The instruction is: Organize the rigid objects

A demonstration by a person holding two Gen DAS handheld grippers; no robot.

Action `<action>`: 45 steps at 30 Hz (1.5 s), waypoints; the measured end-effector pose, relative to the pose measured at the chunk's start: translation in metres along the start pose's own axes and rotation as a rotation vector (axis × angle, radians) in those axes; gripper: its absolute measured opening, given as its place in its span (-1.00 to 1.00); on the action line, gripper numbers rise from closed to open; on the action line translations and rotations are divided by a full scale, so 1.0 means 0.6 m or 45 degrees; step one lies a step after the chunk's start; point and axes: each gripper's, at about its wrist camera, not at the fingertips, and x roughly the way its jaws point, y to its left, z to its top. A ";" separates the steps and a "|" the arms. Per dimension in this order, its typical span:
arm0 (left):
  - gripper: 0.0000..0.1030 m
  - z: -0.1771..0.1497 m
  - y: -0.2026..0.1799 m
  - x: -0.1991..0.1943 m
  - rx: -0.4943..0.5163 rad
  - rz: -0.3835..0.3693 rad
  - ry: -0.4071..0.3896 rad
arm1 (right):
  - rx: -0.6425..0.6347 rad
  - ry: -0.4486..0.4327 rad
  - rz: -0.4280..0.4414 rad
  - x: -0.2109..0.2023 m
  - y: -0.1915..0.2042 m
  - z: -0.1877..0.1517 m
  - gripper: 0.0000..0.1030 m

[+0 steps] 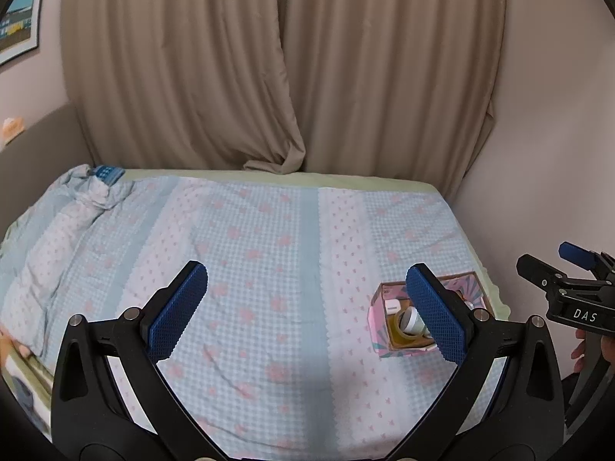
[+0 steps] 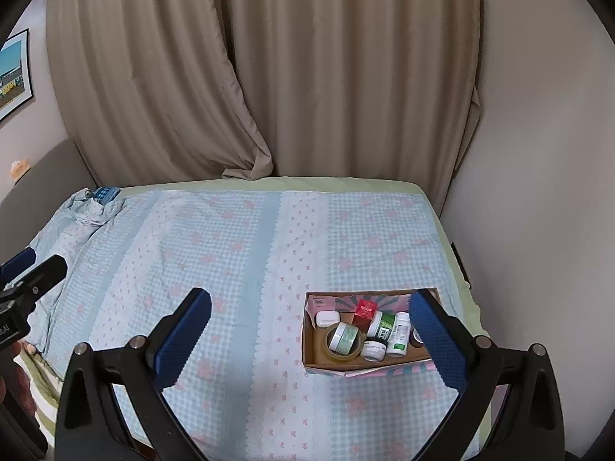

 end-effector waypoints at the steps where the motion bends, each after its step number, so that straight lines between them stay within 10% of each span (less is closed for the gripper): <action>1: 1.00 0.000 -0.001 0.000 -0.001 -0.001 0.000 | -0.002 -0.001 -0.005 -0.002 0.000 0.001 0.99; 45: 1.00 0.009 -0.016 0.028 0.048 0.000 0.031 | 0.005 0.005 -0.028 0.005 -0.003 0.006 0.99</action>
